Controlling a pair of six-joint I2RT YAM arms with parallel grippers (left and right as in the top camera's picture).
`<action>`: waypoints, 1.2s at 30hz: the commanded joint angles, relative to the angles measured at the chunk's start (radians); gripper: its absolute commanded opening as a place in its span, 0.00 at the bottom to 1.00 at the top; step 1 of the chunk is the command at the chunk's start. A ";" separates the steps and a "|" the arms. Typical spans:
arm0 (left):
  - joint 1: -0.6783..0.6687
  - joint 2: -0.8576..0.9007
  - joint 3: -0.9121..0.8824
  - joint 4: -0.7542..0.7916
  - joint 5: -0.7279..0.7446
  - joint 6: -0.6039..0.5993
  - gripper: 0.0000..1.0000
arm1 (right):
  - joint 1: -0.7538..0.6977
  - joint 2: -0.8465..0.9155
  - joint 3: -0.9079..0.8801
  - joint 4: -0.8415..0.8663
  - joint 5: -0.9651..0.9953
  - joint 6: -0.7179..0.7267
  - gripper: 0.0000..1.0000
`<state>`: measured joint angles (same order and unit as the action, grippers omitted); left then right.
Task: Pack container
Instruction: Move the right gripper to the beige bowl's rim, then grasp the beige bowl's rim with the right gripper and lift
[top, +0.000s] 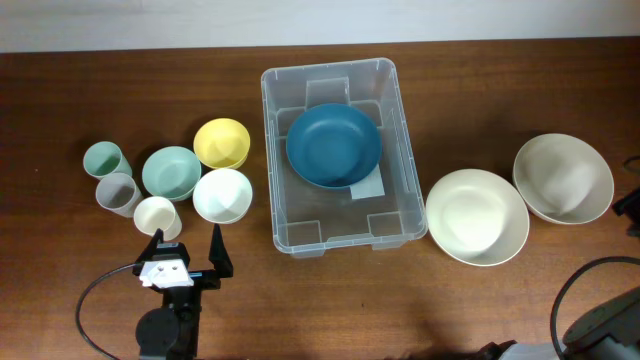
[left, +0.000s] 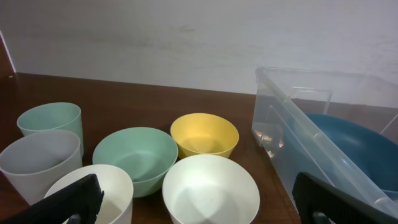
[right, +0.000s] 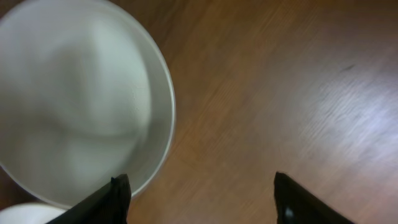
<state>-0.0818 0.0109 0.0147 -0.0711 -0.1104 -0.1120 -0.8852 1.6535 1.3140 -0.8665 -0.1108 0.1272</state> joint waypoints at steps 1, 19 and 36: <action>0.004 -0.005 -0.005 -0.001 0.010 0.016 1.00 | -0.003 -0.005 -0.119 0.136 -0.153 -0.043 0.69; 0.004 -0.005 -0.005 -0.001 0.010 0.016 1.00 | -0.005 0.200 -0.213 0.418 -0.196 0.003 0.68; 0.004 -0.005 -0.005 -0.001 0.010 0.016 1.00 | -0.005 0.268 -0.213 0.505 -0.193 0.012 0.48</action>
<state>-0.0818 0.0109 0.0147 -0.0711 -0.1104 -0.1120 -0.8879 1.8824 1.1076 -0.3683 -0.2947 0.1345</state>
